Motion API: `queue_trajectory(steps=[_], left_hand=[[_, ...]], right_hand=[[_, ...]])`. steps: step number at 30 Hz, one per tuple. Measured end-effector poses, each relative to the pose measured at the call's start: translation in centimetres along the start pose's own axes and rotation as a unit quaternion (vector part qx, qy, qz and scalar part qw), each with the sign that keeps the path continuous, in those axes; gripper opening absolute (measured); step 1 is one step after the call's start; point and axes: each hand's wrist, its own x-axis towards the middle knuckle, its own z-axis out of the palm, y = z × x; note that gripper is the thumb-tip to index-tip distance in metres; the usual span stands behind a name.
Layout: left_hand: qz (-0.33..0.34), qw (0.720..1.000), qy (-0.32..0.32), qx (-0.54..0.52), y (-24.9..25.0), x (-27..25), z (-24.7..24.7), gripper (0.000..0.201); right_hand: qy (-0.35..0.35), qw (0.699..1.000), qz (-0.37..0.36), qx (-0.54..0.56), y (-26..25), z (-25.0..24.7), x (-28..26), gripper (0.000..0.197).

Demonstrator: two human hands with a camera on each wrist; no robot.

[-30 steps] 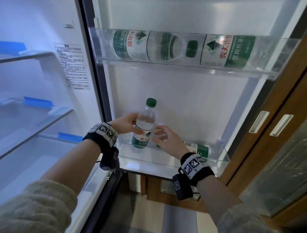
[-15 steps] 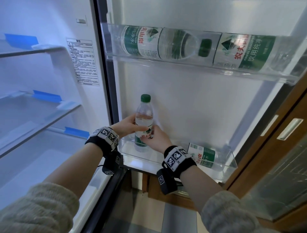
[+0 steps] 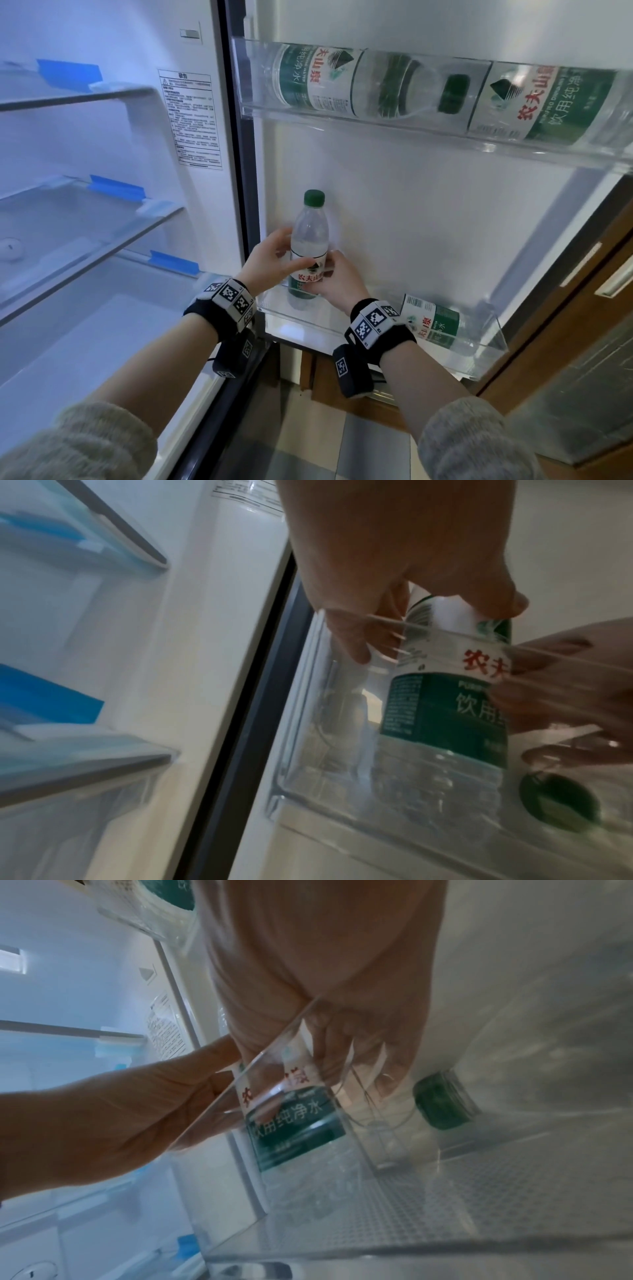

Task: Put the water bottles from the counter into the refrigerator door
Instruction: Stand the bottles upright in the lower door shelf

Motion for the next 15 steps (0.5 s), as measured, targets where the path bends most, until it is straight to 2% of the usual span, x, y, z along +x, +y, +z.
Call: queue_trajectory(steps=[4, 6, 11, 15], left_hand=[[-0.014, 0.998, -0.050, -0.041, 0.60, -0.12, -0.60, 0.055], [-0.003, 0.997, -0.064, -0.037, 0.83, -0.17, -0.66, 0.058], [0.030, 0.998, 0.013, -0.052, 0.66, -0.24, -0.54, 0.063], [0.005, 0.997, 0.011, -0.074, 0.52, -0.18, -0.06, 0.072]], right_hand=[[0.014, 1.000, -0.009, -0.019, 0.33, -0.10, 0.14, 0.056], [0.015, 0.999, -0.014, -0.027, 0.37, -0.18, 0.07, 0.054], [0.008, 0.996, -0.028, -0.081, 0.52, -0.36, -0.10, 0.044], [0.013, 0.995, -0.027, -0.097, 0.63, -0.50, -0.11, 0.040]])
